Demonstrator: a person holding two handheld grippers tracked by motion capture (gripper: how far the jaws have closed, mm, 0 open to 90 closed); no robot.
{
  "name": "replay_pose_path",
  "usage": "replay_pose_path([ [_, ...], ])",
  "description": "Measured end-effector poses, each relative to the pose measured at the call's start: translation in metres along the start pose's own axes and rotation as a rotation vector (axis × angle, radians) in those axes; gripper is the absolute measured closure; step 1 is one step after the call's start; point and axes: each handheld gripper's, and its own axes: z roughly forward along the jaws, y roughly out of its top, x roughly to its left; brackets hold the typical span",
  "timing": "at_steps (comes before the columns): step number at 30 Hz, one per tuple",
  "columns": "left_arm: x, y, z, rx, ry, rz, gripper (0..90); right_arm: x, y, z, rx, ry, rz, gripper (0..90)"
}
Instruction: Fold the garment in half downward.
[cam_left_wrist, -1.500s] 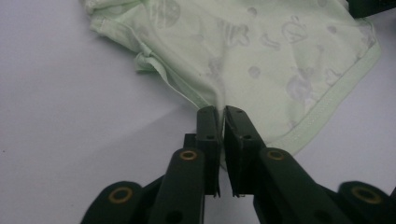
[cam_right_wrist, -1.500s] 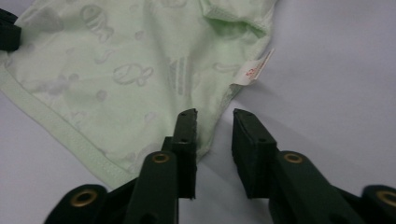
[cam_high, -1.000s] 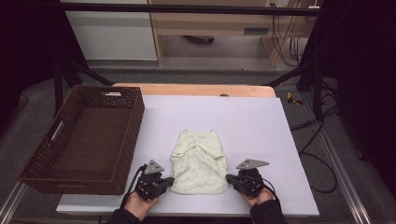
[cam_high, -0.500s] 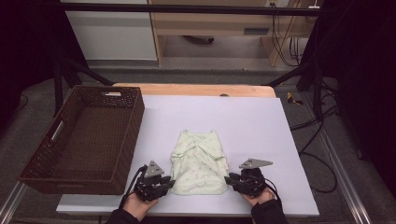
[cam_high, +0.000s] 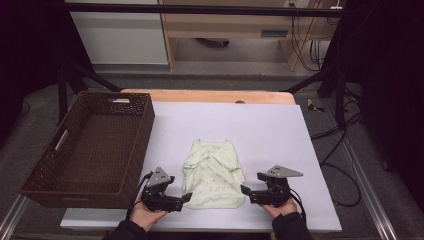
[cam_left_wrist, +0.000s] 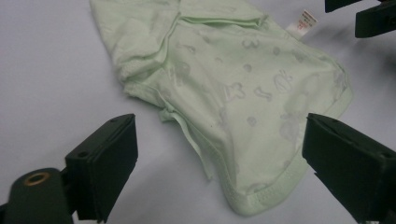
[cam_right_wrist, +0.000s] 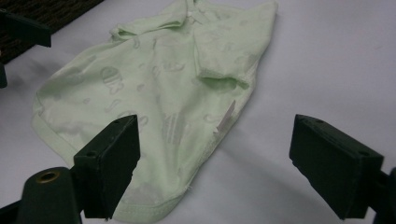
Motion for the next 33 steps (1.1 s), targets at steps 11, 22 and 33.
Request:
replay_pose_path([
  [11, 0.008, 0.005, 0.002, -0.027, -0.004, -0.005, 2.8, -0.002, 0.003, 0.003, -0.025, 0.003, -0.019, 7.4],
  [22, 0.013, 0.012, 0.006, -0.030, 0.012, 0.003, 2.8, -0.006, 0.008, 0.004, -0.058, -0.021, -0.024, 6.6],
  [33, 0.018, 0.023, 0.007, -0.045, 0.016, 0.011, 2.8, -0.010, 0.014, 0.006, -0.082, -0.039, -0.019, 6.6],
])
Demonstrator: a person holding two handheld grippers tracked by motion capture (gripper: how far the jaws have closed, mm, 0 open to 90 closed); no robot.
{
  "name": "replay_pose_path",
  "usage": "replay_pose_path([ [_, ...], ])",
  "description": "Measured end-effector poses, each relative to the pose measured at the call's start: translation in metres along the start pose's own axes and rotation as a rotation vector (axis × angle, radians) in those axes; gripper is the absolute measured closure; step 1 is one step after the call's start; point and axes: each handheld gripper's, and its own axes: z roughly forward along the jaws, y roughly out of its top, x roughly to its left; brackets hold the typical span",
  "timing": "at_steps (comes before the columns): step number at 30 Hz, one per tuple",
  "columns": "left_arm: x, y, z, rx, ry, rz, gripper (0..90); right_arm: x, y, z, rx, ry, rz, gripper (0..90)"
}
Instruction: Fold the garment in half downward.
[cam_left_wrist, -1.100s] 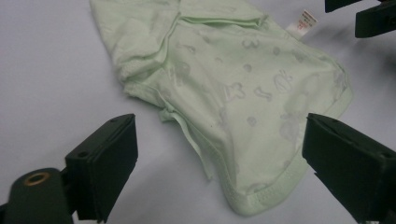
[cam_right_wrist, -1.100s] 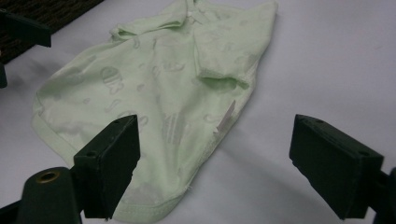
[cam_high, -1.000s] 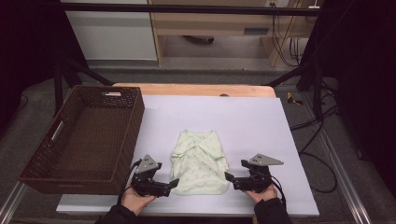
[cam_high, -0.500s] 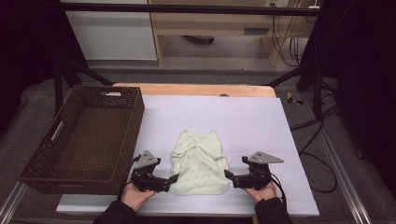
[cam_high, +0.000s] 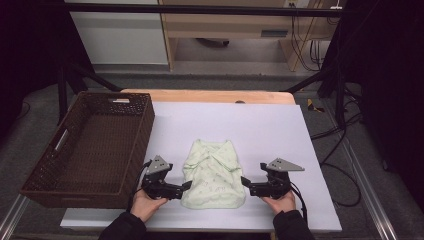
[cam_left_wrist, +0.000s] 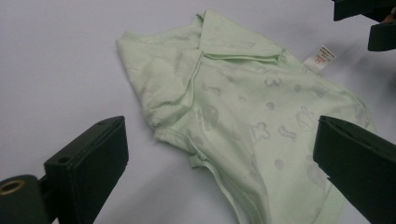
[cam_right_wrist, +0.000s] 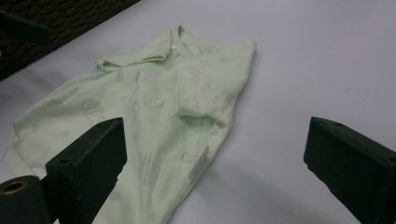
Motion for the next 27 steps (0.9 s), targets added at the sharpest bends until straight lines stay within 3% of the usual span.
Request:
replay_pose_path([
  [27, 0.015, 0.026, 0.020, -0.025, 0.021, -0.017, 2.8, -0.013, 0.020, 0.012, -0.028, -0.040, 0.000, 6.5],
])
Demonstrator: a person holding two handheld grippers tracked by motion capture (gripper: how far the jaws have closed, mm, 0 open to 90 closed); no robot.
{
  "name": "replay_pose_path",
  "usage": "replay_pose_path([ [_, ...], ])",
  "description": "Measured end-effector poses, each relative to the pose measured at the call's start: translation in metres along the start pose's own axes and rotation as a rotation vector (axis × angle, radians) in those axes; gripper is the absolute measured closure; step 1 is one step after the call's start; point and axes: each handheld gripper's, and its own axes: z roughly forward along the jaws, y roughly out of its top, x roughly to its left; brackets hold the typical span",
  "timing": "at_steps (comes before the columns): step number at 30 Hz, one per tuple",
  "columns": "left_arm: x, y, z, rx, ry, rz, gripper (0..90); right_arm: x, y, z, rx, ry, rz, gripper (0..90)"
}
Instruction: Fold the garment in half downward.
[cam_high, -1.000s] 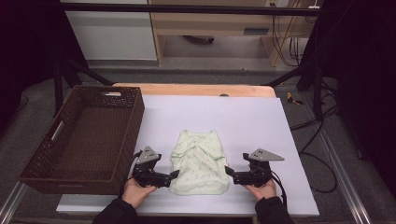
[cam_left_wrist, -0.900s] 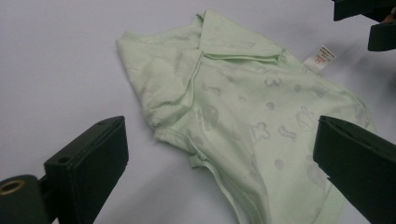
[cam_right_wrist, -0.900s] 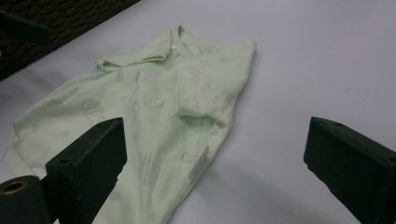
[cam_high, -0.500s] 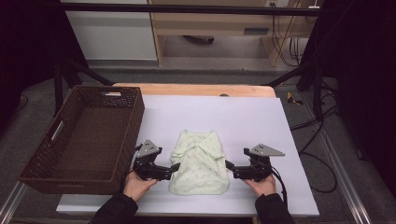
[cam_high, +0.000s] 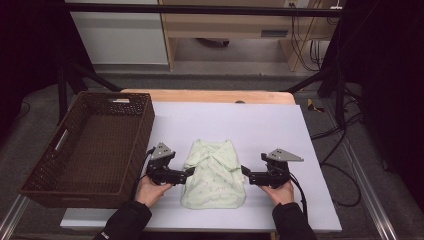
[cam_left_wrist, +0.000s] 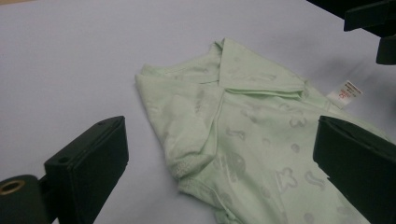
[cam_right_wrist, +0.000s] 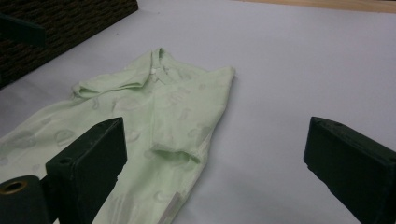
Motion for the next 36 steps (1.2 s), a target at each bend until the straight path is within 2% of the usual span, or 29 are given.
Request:
replay_pose_path([
  [13, 0.007, 0.009, 0.017, 0.017, 0.030, -0.008, 2.9, -0.008, 0.008, 0.010, 0.012, -0.029, -0.010, 6.6],
  [15, 0.008, 0.010, 0.021, 0.014, 0.027, -0.023, 2.9, -0.008, 0.011, 0.013, 0.013, -0.026, -0.008, 6.5],
  [23, 0.014, 0.017, 0.034, 0.026, 0.049, -0.040, 2.9, -0.011, 0.019, 0.028, 0.033, -0.031, -0.016, 6.9],
  [36, 0.030, 0.022, 0.056, 0.047, 0.093, -0.089, 4.1, -0.014, 0.029, 0.054, 0.063, -0.031, -0.012, 9.1],
])
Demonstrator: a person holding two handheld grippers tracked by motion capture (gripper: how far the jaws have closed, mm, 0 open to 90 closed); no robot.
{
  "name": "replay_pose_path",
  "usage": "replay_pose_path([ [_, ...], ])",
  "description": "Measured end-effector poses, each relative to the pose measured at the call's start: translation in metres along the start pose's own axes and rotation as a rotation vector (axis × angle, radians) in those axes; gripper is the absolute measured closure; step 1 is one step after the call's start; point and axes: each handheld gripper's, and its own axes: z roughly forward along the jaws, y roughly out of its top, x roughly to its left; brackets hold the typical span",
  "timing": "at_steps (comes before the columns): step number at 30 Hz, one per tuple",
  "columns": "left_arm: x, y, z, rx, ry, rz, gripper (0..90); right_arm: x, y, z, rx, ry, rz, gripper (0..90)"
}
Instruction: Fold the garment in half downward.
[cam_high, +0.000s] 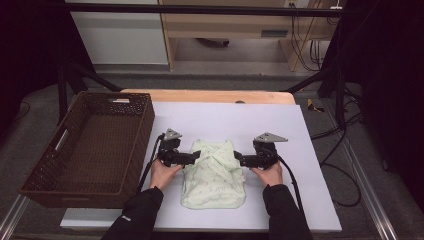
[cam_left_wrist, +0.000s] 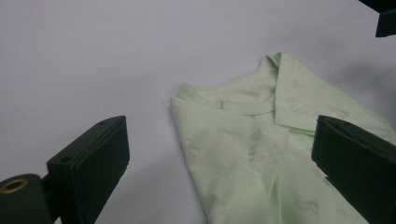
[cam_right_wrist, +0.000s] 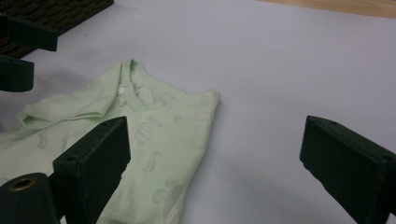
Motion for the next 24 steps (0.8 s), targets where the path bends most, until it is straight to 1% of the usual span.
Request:
replay_pose_path([
  [1, 0.001, 0.000, 0.001, 0.002, 0.002, -0.001, 4.6, 0.000, 0.001, 0.003, 0.004, -0.002, 0.002, 9.3],
  [2, 0.002, 0.001, 0.003, 0.003, 0.005, -0.002, 5.2, -0.001, 0.001, 0.004, 0.007, -0.003, -0.005, 9.6],
  [3, 0.003, 0.001, 0.004, 0.003, 0.008, -0.004, 5.9, 0.000, 0.002, 0.006, 0.012, -0.003, 0.006, 10.3],
  [5, 0.004, 0.001, 0.007, 0.001, 0.007, -0.009, 7.4, 0.000, 0.003, 0.010, 0.012, 0.001, 0.009, 11.2],
  [8, 0.005, 0.000, 0.013, 0.012, 0.009, -0.007, 10.0, 0.000, 0.004, 0.017, 0.015, 0.002, 0.014, 13.5],
  [10, 0.004, 0.001, 0.017, 0.024, 0.008, 0.004, 11.4, -0.001, 0.004, 0.021, 0.032, 0.000, 0.014, 14.0],
  [11, 0.003, 0.001, 0.019, 0.028, 0.012, 0.011, 12.1, -0.001, 0.005, 0.024, 0.038, -0.002, 0.007, 14.7],
  [12, 0.003, 0.001, 0.020, 0.030, 0.018, 0.017, 13.2, -0.001, 0.005, 0.026, 0.046, -0.001, 0.010, 15.9],
  [14, 0.004, 0.000, 0.023, 0.029, 0.020, 0.014, 16.7, 0.000, 0.005, 0.030, 0.053, 0.001, 0.009, 18.0],
  [17, 0.006, -0.002, 0.027, 0.044, 0.024, 0.014, 21.3, 0.000, 0.006, 0.036, 0.071, -0.006, -0.016, 23.2],
  [19, 0.007, -0.003, 0.028, 0.052, 0.031, 0.013, 25.1, 0.000, 0.006, 0.039, 0.074, -0.010, -0.011, 27.1],
  [21, 0.009, -0.003, 0.029, 0.057, 0.027, 0.010, 29.5, -0.002, 0.004, 0.042, 0.077, -0.010, -0.010, 31.0],
  [23, 0.009, -0.003, 0.030, 0.056, 0.024, 0.004, 33.5, -0.003, 0.003, 0.044, 0.090, -0.013, -0.003, 34.4],
  [24, 0.008, -0.003, 0.030, 0.057, 0.024, 0.005, 36.0, -0.004, 0.002, 0.045, 0.099, -0.014, -0.012, 36.5],
])
